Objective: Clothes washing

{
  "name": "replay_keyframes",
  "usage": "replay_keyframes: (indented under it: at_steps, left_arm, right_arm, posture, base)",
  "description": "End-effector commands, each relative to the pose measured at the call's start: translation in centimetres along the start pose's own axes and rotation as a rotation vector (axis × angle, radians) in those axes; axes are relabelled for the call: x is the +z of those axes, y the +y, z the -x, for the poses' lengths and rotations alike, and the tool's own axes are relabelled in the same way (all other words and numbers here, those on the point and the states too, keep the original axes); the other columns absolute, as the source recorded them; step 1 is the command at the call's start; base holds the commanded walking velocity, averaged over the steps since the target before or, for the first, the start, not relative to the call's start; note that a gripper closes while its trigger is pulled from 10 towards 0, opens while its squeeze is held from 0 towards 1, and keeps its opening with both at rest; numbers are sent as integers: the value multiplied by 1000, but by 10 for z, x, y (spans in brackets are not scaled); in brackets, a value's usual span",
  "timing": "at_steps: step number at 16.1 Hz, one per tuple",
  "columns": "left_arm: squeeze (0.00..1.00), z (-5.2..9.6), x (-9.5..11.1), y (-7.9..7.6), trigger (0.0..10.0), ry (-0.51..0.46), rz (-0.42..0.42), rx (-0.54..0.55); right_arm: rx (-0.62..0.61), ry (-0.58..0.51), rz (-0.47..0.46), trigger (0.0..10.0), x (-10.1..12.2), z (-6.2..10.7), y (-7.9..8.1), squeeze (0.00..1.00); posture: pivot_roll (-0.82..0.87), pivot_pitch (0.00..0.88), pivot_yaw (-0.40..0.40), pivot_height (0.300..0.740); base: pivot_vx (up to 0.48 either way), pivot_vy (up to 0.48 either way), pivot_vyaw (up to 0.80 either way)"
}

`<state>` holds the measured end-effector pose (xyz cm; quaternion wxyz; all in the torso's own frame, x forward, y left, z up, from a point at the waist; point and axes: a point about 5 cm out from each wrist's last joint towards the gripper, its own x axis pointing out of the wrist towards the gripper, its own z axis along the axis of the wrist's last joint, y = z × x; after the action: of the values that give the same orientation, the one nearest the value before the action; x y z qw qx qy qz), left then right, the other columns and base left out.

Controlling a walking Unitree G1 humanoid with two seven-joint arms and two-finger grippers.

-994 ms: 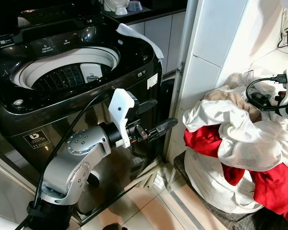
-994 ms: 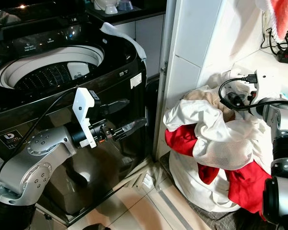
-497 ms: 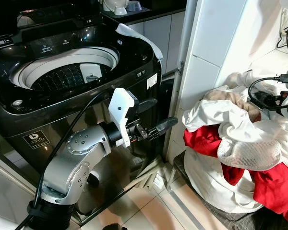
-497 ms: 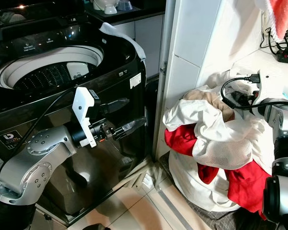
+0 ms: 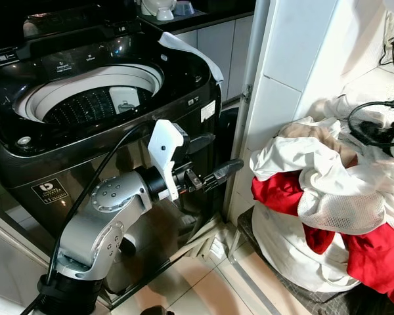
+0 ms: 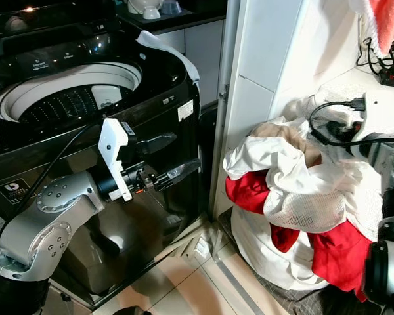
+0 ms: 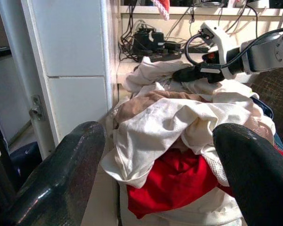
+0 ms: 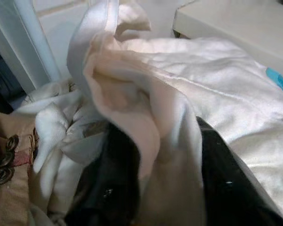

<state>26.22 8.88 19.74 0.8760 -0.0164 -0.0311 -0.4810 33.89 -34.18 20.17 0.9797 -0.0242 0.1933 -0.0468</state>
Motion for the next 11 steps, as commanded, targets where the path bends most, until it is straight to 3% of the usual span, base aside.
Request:
replay_keyframes:
  at_steps: [1,4,6,7,9,11]
  left_arm:
    - [0,-1,1,-1,10000,6,-16,-2]
    - [0,-5,1,0,10000,-11,-8,18]
    - [0,-7,4,7,10000,-29,-10,77]
    - [0,-8,14,11,10000,-83,-34,100]
    - [0,-8,26,14,10000,-142,-31,109]
    - [0,-11,63,30,10000,-290,-63,191]
  right_arm:
    - [-6,-33,-6,0,9,7,-6,0]
    - [34,-118,-65,0,31,23,-14,0]
    - [113,-204,-20,0,51,37,-15,0]
    - [211,-335,-8,0,86,59,-16,0]
    - [324,-444,29,0,116,82,-11,0]
    - [570,-615,191,0,163,124,17,0]
  posture:
    - [13,0,37,740]
    - [11,0,37,740]
    - [11,0,37,740]
    - [15,0,36,740]
    - [15,0,36,740]
    - [12,0,33,740]
  base:
    - [0,0,0]
    - [0,0,0]
    - [0,0,0]
    - [0,0,0]
    - [0,0,0]
    - [0,0,0]
